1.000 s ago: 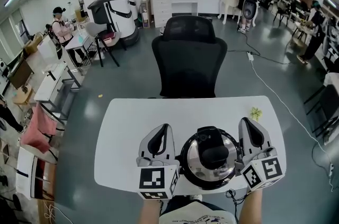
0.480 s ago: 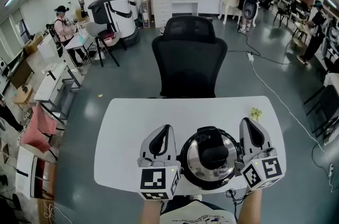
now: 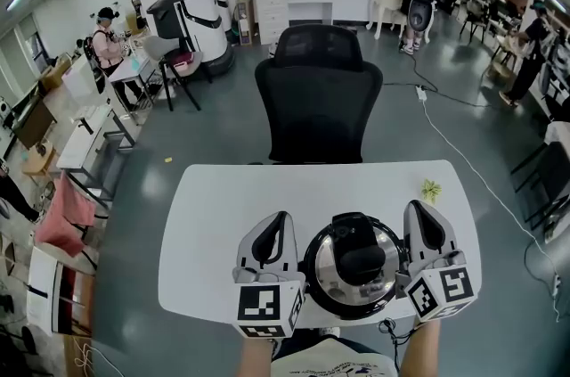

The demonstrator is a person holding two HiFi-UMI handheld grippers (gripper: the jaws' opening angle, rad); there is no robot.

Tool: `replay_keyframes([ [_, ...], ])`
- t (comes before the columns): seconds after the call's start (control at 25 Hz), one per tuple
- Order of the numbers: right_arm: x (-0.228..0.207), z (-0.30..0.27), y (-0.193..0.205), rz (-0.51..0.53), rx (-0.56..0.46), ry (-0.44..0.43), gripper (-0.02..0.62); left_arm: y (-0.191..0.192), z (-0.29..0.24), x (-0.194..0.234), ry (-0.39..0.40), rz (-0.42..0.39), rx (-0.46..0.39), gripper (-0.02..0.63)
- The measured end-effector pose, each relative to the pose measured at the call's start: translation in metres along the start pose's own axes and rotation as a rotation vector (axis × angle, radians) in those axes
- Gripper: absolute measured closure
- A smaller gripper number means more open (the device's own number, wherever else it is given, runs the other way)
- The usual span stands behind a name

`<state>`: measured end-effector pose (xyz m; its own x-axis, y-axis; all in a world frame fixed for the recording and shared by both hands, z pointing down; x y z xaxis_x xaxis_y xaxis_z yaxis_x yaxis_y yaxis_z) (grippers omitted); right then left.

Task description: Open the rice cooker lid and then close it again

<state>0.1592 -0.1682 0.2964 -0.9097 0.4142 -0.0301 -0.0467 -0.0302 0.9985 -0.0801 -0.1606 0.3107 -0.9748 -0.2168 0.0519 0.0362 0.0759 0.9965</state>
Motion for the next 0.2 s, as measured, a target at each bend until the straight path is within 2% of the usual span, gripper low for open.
replay_keyframes([
  [0.2, 0.0007, -0.0002, 0.0037, -0.001, 0.004, 0.005, 0.581, 0.0042, 0.0001, 0.0013, 0.001, 0.004, 0.003, 0.592],
])
Point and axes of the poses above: the fingertips, and each gripper's own axes: z backward along the fingers, x to its left, y out of its underside, the point moved 4 cm from there along z, backward along the fingers, and after that the axes turned 3 degrees about -y, right-handed, at the moved point
